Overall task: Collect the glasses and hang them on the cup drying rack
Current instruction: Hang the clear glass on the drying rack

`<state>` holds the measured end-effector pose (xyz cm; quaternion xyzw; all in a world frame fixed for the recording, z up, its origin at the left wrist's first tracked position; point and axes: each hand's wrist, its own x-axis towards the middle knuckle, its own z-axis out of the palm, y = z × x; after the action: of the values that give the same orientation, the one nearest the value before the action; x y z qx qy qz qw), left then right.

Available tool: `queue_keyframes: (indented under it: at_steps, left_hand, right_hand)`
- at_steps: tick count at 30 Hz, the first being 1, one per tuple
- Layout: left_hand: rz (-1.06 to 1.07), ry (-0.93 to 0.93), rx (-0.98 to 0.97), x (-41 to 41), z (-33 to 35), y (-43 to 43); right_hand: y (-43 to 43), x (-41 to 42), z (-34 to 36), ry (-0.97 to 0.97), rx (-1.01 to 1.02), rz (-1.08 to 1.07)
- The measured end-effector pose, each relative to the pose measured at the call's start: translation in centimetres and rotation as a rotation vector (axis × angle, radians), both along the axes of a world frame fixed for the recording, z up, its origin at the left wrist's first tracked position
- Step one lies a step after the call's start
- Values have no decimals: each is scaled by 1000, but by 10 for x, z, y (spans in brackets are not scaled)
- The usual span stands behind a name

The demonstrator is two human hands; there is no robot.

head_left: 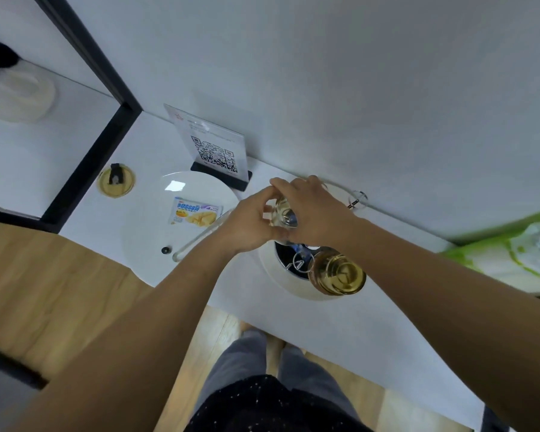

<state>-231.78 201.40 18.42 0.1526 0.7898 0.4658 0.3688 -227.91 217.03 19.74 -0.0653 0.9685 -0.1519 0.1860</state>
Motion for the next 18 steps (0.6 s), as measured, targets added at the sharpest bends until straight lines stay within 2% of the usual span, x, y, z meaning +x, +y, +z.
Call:
queue_keyframes:
  at_steps: [7,18]
  left_hand:
    - [-3,-6,-14,-1,-18,-1]
    - [-36,5,-22,2,-17,1]
  right_hand:
    - [1,-5,-7,-110,-8,-1]
    - [1,-1,-10,-26,57,21]
